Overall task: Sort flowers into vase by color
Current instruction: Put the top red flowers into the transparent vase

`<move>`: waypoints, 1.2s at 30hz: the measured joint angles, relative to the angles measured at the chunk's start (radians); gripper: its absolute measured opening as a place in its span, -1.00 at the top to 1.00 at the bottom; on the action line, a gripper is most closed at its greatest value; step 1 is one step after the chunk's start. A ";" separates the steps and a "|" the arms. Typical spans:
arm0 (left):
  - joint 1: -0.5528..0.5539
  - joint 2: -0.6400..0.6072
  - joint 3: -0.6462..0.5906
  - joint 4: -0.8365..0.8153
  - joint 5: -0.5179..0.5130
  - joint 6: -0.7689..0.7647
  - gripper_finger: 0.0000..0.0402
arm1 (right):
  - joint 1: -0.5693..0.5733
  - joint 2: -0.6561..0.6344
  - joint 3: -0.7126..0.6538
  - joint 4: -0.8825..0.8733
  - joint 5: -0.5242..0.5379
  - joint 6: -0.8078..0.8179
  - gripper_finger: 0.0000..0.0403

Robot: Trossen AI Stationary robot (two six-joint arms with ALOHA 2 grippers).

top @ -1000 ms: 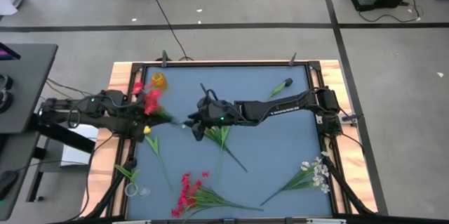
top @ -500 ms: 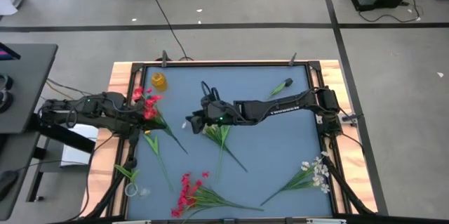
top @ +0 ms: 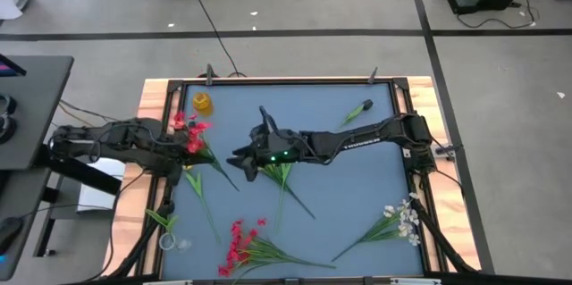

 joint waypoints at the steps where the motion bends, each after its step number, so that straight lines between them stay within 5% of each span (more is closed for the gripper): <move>1: 0.000 0.015 0.000 0.015 0.000 0.000 0.95 | -0.001 0.002 0.000 -0.007 -0.009 -0.018 -0.08; 15: 0.001 0.180 0.000 0.202 -0.001 -0.010 0.92 | -0.002 0.002 -0.001 -0.067 -0.081 -0.123 -0.05; 25: 0.001 0.220 0.001 0.316 0.014 -0.048 0.91 | -0.003 0.002 -0.001 -0.100 -0.120 -0.126 0.40; 29: -0.006 0.196 0.124 0.008 0.053 0.032 0.94 | -0.003 0.002 -0.001 -0.124 -0.111 -0.098 0.58; 33: -0.006 0.194 0.338 -0.364 0.097 0.175 0.96 | -0.002 0.002 -0.001 -0.121 -0.093 -0.090 0.56; 36: -0.006 0.192 0.483 -0.493 0.201 0.210 0.96 | -0.002 0.002 -0.001 -0.127 -0.093 -0.061 0.50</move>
